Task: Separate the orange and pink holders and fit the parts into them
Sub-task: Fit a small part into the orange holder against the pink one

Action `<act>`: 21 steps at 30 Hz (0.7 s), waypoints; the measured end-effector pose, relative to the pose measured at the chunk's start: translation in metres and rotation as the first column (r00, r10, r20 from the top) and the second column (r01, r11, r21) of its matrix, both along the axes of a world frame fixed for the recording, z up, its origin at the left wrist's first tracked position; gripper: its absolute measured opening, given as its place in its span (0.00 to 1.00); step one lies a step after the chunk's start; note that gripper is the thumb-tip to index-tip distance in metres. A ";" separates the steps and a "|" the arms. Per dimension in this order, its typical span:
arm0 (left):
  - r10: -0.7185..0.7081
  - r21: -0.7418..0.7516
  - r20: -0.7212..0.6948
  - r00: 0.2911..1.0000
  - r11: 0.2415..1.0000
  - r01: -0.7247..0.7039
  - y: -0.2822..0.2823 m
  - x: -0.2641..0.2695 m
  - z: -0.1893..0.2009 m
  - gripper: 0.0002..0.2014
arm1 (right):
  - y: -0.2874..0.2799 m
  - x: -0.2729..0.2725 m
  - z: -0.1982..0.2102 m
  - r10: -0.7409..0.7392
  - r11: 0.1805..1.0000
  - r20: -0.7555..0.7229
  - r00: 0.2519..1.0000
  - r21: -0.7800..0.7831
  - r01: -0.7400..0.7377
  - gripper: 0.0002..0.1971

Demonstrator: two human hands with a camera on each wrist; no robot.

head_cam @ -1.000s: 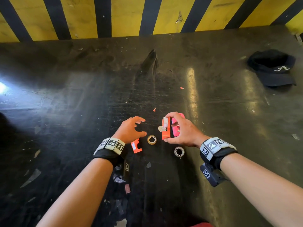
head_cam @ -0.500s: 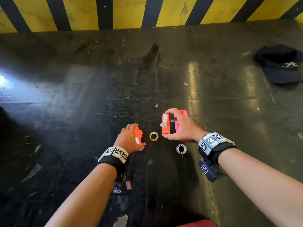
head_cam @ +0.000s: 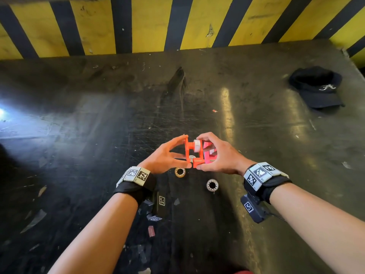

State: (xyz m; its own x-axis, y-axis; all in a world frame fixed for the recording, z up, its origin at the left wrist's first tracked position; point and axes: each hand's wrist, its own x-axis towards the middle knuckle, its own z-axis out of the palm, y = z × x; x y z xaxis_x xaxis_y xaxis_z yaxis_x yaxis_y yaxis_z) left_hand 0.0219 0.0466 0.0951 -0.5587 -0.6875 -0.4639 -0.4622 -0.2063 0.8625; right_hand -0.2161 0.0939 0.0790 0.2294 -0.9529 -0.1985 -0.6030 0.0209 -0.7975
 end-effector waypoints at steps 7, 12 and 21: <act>-0.008 0.005 0.000 1.000 1.000 0.008 0.006 -0.002 0.007 0.50 | 0.004 -0.002 0.005 0.013 1.000 0.005 1.000 0.013 -0.013 0.41; -0.052 0.009 0.012 0.999 0.999 0.052 0.008 -0.005 0.010 0.50 | 0.002 0.002 0.006 0.046 0.999 -0.005 0.999 0.026 -0.046 0.42; -0.075 0.060 -0.001 0.997 0.995 0.075 0.008 -0.002 0.014 0.49 | 0.004 0.001 0.008 0.017 0.999 0.025 1.000 0.034 -0.017 0.41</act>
State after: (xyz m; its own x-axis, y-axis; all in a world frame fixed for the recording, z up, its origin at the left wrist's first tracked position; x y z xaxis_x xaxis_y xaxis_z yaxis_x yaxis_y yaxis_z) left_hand 0.0203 0.0543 0.1087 -0.6072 -0.6145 -0.5037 -0.4794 -0.2221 0.8490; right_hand -0.2147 0.0981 0.0867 0.2506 -0.9416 -0.2248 -0.5840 0.0382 -0.8109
